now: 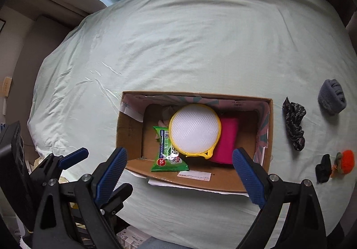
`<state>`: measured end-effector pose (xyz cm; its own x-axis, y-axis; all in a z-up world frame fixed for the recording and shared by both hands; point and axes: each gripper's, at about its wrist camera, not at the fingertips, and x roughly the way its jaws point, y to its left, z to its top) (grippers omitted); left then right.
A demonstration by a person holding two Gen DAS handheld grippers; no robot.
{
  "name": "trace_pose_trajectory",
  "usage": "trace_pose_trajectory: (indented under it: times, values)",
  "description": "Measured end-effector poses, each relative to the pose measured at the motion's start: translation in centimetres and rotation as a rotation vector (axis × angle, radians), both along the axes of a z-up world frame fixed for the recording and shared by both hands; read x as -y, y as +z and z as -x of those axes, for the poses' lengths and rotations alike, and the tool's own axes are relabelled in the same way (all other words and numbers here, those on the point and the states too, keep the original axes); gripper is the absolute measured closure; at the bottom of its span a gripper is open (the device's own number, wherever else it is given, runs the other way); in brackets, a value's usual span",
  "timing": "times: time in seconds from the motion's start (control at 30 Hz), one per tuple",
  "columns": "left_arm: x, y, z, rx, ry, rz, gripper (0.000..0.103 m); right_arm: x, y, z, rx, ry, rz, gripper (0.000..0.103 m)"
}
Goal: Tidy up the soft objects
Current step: 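Lift both tools back from the box toward the remaining items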
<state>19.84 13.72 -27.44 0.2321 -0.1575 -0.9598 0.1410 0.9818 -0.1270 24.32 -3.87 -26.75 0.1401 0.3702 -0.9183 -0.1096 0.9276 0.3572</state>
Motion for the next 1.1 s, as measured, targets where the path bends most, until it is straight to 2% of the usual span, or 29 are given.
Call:
trace_pose_trajectory:
  times: [0.3,0.53,0.63,0.87,1.1]
  values:
    - [-1.9,9.2,5.5,0.191,0.085,0.011,0.000,0.9,10.4,5.6,0.250,-0.024,0.066,0.009]
    - [-2.2,15.0,10.5,0.365,0.126,-0.022,0.000,2.5,16.4,11.4,0.418,-0.074,0.096,0.009]
    - [-2.4,16.9,12.4,0.423,0.150,-0.017,0.000,3.5,18.2,13.6,0.480,-0.096,0.107,0.009]
    - [-2.4,20.4,15.9,0.566,0.192,-0.007,0.000,5.1,21.4,19.4,0.690,-0.126,0.240,0.009]
    - [-1.0,21.7,16.1,0.624,0.143,0.046,0.000,7.7,22.4,22.4,0.757,-0.208,0.234,0.009]
